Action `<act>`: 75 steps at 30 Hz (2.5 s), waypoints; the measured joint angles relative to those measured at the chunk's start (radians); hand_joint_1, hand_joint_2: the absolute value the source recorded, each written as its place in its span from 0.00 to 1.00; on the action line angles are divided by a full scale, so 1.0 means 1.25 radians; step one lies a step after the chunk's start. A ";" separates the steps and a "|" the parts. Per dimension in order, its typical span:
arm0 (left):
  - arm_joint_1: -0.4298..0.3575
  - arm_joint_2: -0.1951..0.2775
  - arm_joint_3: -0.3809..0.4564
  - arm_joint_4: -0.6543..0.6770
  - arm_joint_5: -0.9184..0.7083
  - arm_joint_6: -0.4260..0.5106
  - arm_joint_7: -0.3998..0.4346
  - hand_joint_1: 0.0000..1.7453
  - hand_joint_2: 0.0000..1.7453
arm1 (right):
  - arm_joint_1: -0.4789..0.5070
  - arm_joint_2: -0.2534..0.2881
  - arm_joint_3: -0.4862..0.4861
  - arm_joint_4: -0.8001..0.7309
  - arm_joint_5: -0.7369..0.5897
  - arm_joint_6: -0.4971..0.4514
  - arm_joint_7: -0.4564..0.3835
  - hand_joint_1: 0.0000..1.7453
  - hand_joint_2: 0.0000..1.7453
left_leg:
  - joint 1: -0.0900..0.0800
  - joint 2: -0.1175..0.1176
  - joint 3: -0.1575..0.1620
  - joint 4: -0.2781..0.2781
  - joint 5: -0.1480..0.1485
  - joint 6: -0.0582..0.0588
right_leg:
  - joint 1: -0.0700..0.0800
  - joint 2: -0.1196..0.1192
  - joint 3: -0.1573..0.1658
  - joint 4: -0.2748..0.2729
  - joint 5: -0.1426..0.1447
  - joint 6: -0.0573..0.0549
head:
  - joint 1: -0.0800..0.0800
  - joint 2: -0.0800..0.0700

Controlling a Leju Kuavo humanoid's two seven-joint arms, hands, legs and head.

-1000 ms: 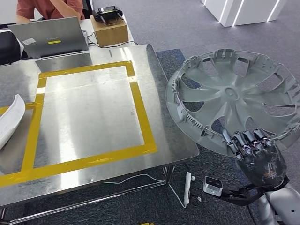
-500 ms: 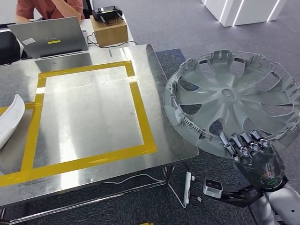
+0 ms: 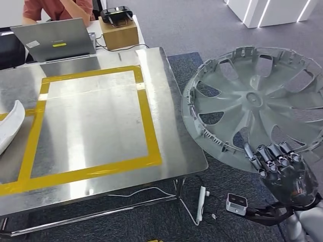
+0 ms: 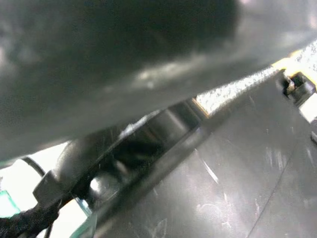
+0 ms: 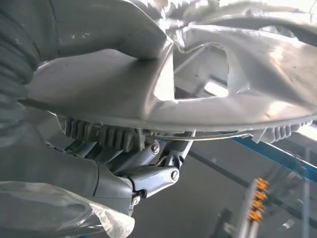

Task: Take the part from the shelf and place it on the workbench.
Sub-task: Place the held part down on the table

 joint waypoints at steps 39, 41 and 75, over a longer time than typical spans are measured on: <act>0.003 -0.004 0.000 0.000 0.000 0.006 0.000 0.00 0.00 | 0.016 0.000 0.009 0.002 0.001 0.000 0.060 1.00 1.00 | -0.036 0.010 -0.030 0.022 0.003 0.036 | 0.031 -0.013 0.003 -0.003 0.000 -0.041 | -0.028 0.000; 0.003 -0.004 0.000 0.000 0.000 0.006 0.001 0.00 0.00 | 0.018 0.000 0.011 0.002 0.001 0.000 0.055 1.00 1.00 | -0.036 0.010 -0.030 0.022 0.003 0.035 | 0.031 -0.013 0.003 -0.003 0.000 -0.041 | -0.028 0.000; -0.014 0.004 -0.042 0.000 -0.041 -0.029 0.056 0.00 0.00 | -0.295 -0.071 0.511 0.471 -0.087 0.000 0.416 1.00 1.00 | -0.036 0.010 -0.031 0.022 0.005 0.037 | 0.032 -0.013 0.002 -0.002 0.001 -0.041 | -0.028 0.000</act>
